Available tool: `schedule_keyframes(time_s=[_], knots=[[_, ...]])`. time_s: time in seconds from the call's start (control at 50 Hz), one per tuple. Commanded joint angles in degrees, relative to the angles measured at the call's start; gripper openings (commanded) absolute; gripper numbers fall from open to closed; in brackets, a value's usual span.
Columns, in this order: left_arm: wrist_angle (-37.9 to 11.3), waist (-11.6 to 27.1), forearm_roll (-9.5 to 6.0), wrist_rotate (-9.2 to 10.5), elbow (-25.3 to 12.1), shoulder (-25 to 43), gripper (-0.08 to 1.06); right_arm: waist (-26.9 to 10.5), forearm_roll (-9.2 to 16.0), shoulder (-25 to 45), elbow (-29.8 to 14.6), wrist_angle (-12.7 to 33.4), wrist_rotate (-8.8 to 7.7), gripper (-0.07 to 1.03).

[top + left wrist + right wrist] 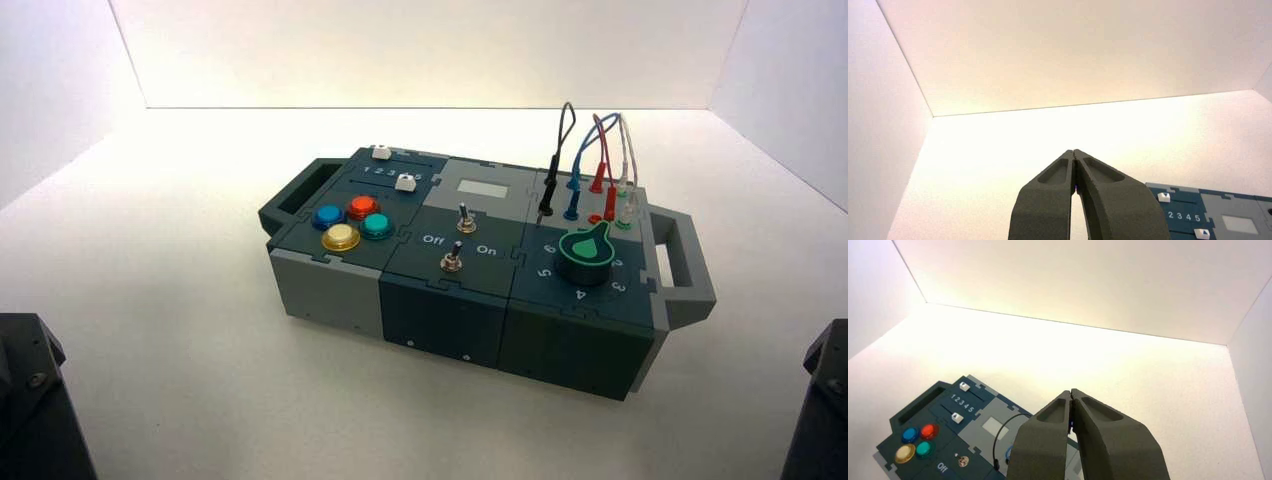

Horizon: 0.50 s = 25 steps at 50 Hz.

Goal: Move the bottom slider to position 1.

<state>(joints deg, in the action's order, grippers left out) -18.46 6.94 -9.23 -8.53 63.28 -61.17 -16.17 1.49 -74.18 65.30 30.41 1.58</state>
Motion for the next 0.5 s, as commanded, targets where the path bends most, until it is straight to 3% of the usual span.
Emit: schedule_keyframes(time_s=[0.02,0.34,0.5], knots=[[0.3,-0.3,0.09,-0.09,-0.6,0.3,-0.03,-0.2,0.2,0.5,-1.3,-0.8,0.18,-0.02],[0.3,0.3,-0.26,0.0,-0.5,0.8,-0.03,-0.3,0.2,0.9,-1.3,-0.9,0.18,-0.02],[0.4,4.0,-0.35,-0.09,-1.4,6.2,-0.03,-0.3,0.3,1.1,-1.2,-1.1,0.18,-0.02]])
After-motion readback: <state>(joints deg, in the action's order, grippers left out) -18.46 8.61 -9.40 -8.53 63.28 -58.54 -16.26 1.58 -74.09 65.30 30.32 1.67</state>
